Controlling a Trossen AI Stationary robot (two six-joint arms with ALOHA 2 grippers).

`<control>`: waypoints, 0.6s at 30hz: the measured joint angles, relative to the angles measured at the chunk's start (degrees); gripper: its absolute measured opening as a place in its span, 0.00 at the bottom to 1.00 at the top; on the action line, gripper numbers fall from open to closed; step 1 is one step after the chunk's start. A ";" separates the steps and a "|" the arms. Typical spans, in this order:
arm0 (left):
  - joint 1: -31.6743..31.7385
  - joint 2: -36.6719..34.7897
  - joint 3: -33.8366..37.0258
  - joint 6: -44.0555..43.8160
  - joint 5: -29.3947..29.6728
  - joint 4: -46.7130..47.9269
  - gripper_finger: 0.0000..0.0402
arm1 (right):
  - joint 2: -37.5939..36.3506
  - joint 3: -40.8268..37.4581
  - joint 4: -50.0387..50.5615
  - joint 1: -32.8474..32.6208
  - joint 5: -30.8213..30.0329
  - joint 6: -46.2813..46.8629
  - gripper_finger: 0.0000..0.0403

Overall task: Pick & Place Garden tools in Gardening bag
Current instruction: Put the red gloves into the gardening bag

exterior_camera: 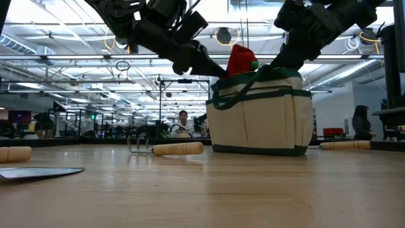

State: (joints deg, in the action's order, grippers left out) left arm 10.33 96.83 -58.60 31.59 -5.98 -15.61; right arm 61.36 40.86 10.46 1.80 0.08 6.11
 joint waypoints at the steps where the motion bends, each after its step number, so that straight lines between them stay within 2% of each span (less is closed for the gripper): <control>1: 0.00 -0.08 -0.01 -0.01 0.02 -0.40 0.02 | 0.00 0.00 -0.02 0.00 0.04 0.02 0.14; 6: -0.30 -0.03 0.01 -1.68 0.02 -3.64 0.09 | 0.01 0.00 0.00 0.00 0.15 -0.14 0.14; 11: -1.40 -0.08 -0.01 -1.47 0.00 -1.78 0.22 | 0.02 0.00 0.00 0.00 0.21 -0.50 0.14; 18: -4.12 -0.05 -0.01 4.80 0.57 -1.05 0.39 | 0.02 -0.02 0.00 0.00 0.20 -1.01 0.14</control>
State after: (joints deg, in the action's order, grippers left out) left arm 6.20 96.77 -58.61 36.40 -5.41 -16.67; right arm 61.39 40.84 10.46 1.80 0.27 5.10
